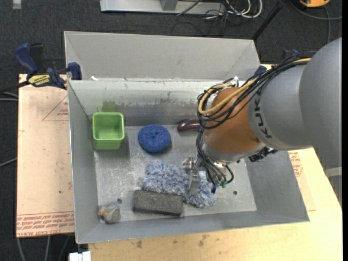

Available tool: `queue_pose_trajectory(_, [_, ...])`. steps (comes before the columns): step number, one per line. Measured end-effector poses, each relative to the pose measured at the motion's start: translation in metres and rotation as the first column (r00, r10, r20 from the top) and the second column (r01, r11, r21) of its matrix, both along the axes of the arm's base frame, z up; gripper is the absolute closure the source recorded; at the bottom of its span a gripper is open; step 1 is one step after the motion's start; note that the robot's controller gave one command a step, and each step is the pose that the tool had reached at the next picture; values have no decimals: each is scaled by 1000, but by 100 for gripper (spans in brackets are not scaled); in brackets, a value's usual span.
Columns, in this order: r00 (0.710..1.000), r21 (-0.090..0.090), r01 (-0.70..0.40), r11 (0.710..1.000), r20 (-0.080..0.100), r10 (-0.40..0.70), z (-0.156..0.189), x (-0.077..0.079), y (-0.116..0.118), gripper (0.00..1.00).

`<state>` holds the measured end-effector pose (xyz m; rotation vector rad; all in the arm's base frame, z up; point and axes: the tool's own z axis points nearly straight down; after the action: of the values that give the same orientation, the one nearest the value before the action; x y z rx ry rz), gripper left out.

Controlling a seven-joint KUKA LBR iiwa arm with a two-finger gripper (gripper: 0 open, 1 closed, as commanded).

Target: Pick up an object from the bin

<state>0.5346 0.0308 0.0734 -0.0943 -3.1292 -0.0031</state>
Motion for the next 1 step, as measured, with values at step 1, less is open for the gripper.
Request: queue_pose_trajectory(1, [1000,0,0,1000,0,0,0,0,0,100])
